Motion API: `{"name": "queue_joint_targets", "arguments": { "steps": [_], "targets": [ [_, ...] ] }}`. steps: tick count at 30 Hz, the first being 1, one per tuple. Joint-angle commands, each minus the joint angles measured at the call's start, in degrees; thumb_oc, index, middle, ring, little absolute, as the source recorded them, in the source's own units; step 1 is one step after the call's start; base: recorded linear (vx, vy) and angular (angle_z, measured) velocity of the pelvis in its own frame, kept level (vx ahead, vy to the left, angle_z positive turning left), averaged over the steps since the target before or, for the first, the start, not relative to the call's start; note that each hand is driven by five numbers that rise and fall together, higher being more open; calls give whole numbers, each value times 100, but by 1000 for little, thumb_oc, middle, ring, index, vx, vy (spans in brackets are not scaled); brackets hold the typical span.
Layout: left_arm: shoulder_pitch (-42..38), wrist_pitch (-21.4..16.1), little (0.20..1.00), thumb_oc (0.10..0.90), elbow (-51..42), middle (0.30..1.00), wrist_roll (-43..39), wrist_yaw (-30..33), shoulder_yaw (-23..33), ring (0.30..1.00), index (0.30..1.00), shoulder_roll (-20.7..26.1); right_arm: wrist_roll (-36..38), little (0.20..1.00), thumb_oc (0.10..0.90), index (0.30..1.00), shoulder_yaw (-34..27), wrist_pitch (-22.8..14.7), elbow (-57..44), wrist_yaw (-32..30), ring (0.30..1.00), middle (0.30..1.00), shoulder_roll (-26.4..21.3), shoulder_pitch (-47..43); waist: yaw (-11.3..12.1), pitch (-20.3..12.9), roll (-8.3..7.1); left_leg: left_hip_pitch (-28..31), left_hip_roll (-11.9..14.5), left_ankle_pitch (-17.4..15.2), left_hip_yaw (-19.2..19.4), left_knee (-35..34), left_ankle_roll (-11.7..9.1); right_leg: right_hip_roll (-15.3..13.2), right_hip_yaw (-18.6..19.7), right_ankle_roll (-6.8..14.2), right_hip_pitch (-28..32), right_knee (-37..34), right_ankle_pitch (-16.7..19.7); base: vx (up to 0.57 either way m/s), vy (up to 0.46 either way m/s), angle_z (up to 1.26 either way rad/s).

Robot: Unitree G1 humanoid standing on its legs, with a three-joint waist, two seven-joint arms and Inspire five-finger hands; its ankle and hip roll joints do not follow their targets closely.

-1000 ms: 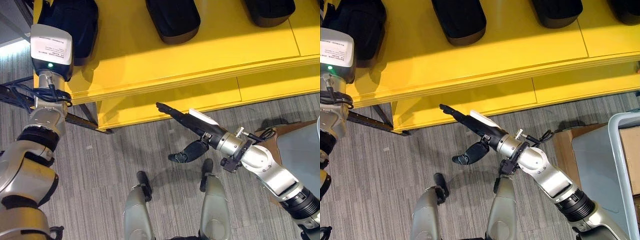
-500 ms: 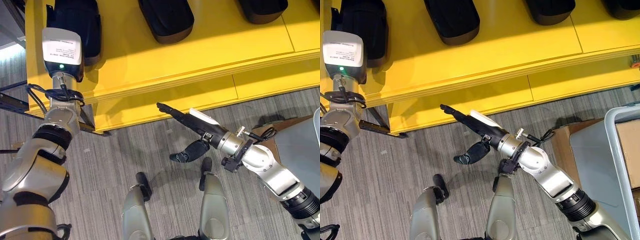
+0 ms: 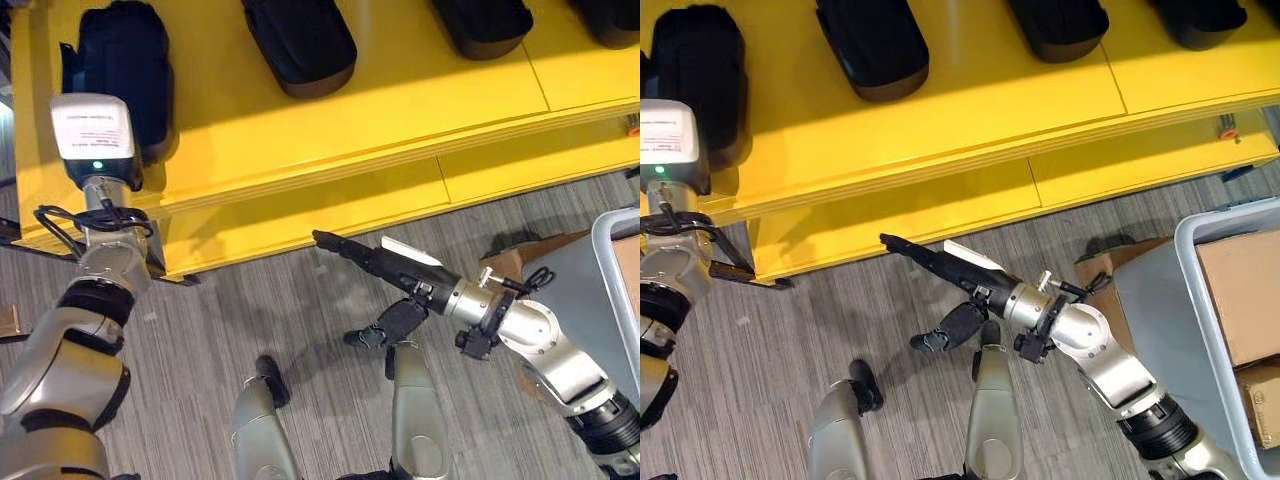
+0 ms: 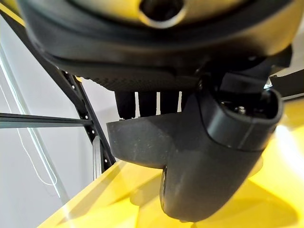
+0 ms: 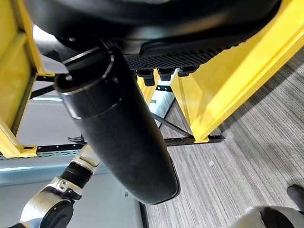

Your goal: Move parts from the plastic box to the shelf.

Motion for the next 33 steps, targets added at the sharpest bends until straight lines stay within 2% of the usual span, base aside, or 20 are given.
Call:
{"name": "queue_joint_targets", "arguments": {
  "steps": [1,6,14,17,19,20,22,23,26,27,28,30,31,33],
  "targets": [
    [-528,223,300,400,-28,300,-161,447,142,300,300,616,315,1000,900,1000,-385,-510,-419,-110,1000,1000,33,-373,-11,-401,-49,323,65,-253,-54,-1,151,38,-65,204,388,-891,209,48,-6,-4],
    [-416,198,300,400,-61,300,-59,440,335,300,300,520,504,1000,900,1000,-525,-442,-667,-84,1000,1000,-201,-202,-116,-440,9,581,132,-83,100,-372,90,27,-163,187,325,-660,79,80,70,5],
    [-448,90,300,400,44,300,-88,433,371,300,300,457,331,1000,900,1000,-491,-465,-681,11,1000,1000,-201,-88,-177,-487,68,649,116,-109,106,-381,99,48,-73,161,240,-370,-56,56,11,5],
    [-375,72,300,400,-27,300,-87,408,406,300,300,491,443,1000,900,1000,-536,-588,-798,166,1000,1000,-350,130,-198,-567,110,728,128,-149,93,-393,142,147,-40,62,177,81,-366,90,-118,5],
    [-250,-60,300,400,-38,300,-163,438,465,300,300,540,550,1000,900,1000,-586,-632,-805,224,1000,1000,-465,240,-261,-634,131,855,202,-179,245,-374,140,168,-75,-16,192,239,-492,94,-153,14],
    [-109,-182,300,400,-141,300,-119,487,527,300,300,528,555,1000,900,1000,-552,-664,-762,246,1000,1000,-511,291,-252,-630,123,693,298,-52,121,98,33,199,-90,-141,274,336,-615,87,-168,36],
    [-93,-123,300,400,-252,300,-237,546,433,300,300,517,553,1000,900,1000,-476,-651,-695,264,1000,1000,-527,263,-200,-582,160,440,350,300,-211,347,-75,303,-140,-283,406,328,-713,81,2,53],
    [-164,15,300,400,-352,300,-388,534,320,300,300,477,565,1000,900,1000,-382,-640,-609,200,1000,1000,-586,156,-144,-519,211,388,456,833,-405,-209,-174,307,-198,-286,513,329,-812,58,250,46],
    [-186,155,300,400,-332,300,-547,685,290,300,300,343,496,1000,900,1000,-178,-876,-236,194,1000,1000,-539,-237,12,-469,316,471,489,1614,-683,-1695,-277,231,-152,-269,569,353,-958,28,451,23],
    [-183,166,300,400,-341,300,-594,690,281,300,300,362,547,1000,900,1000,-176,-870,-215,203,1000,1000,-544,-298,16,-505,317,553,474,1449,-606,-1818,-229,213,-165,-277,553,379,-970,9,481,-7],
    [-46,121,300,400,-373,300,-753,774,287,300,300,382,461,1000,900,1000,-176,-882,-226,120,1000,1000,-551,-306,54,-601,309,641,422,1257,-579,-1857,-171,80,-140,-199,498,425,-957,56,297,-24],
    [-173,53,300,400,-292,300,-866,677,272,300,300,408,271,1000,900,1000,-92,-829,-250,-120,1000,1000,-641,-427,24,-615,340,556,298,1076,-528,-1605,-125,13,-42,-141,401,584,-975,60,281,-37],
    [-283,3,300,400,-202,300,-943,667,207,300,300,404,408,1000,900,1000,-43,-746,-225,-130,1000,1000,-666,-513,11,-595,357,496,256,1012,-538,-1509,-109,7,6,-123,369,615,-970,-21,202,-15],
    [-502,-57,300,400,-87,300,-648,589,205,300,300,297,492,1000,900,1000,15,-691,-205,-155,1000,1000,-587,-641,19,-526,342,321,183,910,-540,-1322,-89,-33,66,-54,266,672,-938,-68,81,-2]
  ]
}}
